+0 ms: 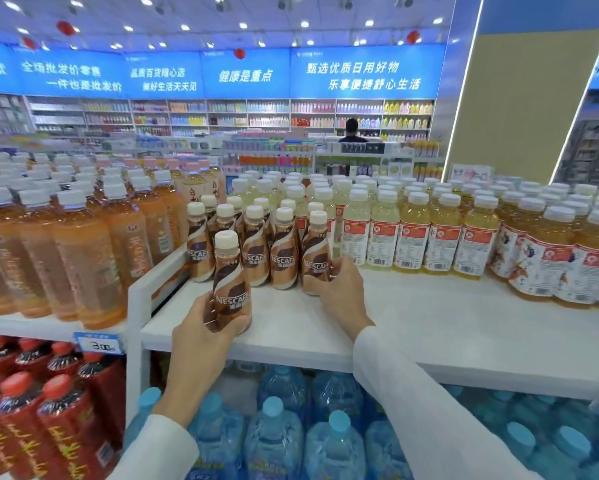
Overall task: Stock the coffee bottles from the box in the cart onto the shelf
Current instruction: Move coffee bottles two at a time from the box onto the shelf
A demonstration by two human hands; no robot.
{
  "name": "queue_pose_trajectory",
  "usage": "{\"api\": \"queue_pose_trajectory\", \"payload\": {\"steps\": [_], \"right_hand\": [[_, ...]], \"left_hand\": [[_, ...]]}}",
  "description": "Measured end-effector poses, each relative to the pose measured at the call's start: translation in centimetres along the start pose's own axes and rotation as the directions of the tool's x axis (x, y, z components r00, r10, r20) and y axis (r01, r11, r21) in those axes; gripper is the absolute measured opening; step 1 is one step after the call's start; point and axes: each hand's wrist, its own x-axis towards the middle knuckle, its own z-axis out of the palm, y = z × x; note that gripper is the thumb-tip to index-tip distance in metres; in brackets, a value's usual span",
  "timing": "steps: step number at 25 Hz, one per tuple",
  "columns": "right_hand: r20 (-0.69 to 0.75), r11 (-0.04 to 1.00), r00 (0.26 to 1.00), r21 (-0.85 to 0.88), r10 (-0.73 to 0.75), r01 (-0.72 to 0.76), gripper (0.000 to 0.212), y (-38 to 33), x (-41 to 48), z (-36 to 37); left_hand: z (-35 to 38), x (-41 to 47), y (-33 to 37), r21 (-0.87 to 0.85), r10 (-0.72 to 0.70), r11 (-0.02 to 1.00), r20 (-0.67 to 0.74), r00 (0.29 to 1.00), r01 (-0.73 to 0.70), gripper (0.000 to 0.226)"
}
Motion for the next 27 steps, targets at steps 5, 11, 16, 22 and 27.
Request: {"api": "queue_pose_trajectory", "payload": {"steps": [5,11,16,22,27], "right_hand": [[-0.018,1.000,1.000,0.017,-0.018,0.018,0.051,0.3,0.3,0.8],[-0.028,0.999,0.999,0.004,-0.046,0.046,0.055,1.2,0.6,1.3],[-0.013,0.999,0.999,-0.004,-0.053,0.053,0.056,1.5,0.7,1.3],[0.003,0.996,0.997,0.045,-0.073,0.073,0.048,1.5,0.7,1.0],[0.009,0.994,0.996,0.068,-0.084,0.083,0.046,1.7,0.7,1.0]], "left_hand": [[-0.5,0.4,-0.1,0.010,0.009,1.000,-0.001,1.000,-0.009,0.059],[-1.7,4.8,-1.5,0.172,0.002,0.985,-0.139,0.990,0.023,0.056],[-1.1,7.2,-1.3,0.307,-0.034,0.945,-0.253,0.967,0.113,0.060],[0.2,6.7,-0.6,0.307,0.010,0.946,-0.360,0.933,0.108,0.053],[1.1,7.7,-1.1,0.258,-0.011,0.958,-0.395,0.919,0.123,0.047]]}}
